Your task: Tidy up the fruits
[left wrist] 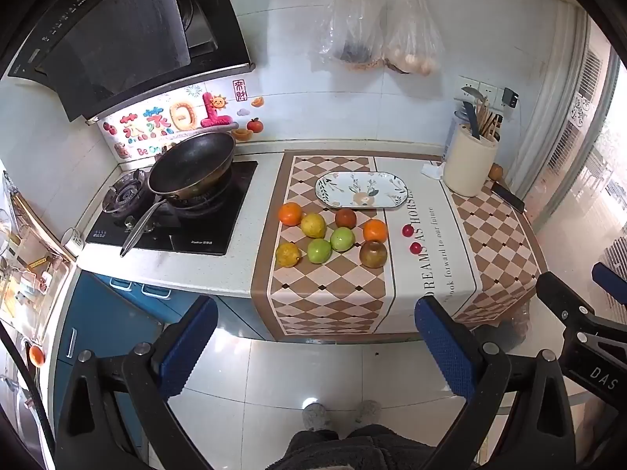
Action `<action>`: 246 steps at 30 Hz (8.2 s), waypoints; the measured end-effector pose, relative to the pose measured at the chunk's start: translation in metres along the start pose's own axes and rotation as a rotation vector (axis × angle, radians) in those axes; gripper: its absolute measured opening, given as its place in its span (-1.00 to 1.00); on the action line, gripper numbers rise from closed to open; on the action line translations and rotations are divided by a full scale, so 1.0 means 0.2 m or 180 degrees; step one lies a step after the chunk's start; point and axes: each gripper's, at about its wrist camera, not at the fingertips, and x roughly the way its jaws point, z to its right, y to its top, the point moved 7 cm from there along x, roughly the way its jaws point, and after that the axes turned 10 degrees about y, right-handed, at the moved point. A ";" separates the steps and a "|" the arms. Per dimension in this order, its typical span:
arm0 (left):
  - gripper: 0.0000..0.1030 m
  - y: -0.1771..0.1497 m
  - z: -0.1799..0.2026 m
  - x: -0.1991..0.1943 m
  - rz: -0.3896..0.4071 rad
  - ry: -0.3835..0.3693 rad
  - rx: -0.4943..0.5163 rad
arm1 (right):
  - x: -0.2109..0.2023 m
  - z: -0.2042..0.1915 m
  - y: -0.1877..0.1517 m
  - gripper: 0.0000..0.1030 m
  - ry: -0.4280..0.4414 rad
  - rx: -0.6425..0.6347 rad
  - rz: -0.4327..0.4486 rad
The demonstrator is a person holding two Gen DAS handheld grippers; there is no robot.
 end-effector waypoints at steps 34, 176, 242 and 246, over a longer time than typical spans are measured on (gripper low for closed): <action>1.00 0.04 -0.01 0.00 0.0019 -0.0013 -0.0036 | -0.02 -0.05 -0.01 1.00 0.0037 -0.0018 -0.0005; 0.07 0.13 0.10 2.15 -0.2062 -0.0709 -0.0095 | 2.48 0.05 -0.09 0.37 0.0526 0.1364 -0.1649; 0.74 0.96 0.68 2.27 -0.1330 0.0001 0.0239 | 2.70 0.36 0.83 0.80 -0.0022 0.0294 -0.1511; 0.74 0.91 0.65 2.13 -0.1235 -0.0053 0.0207 | 2.57 0.32 0.80 0.80 0.0002 0.0286 -0.1440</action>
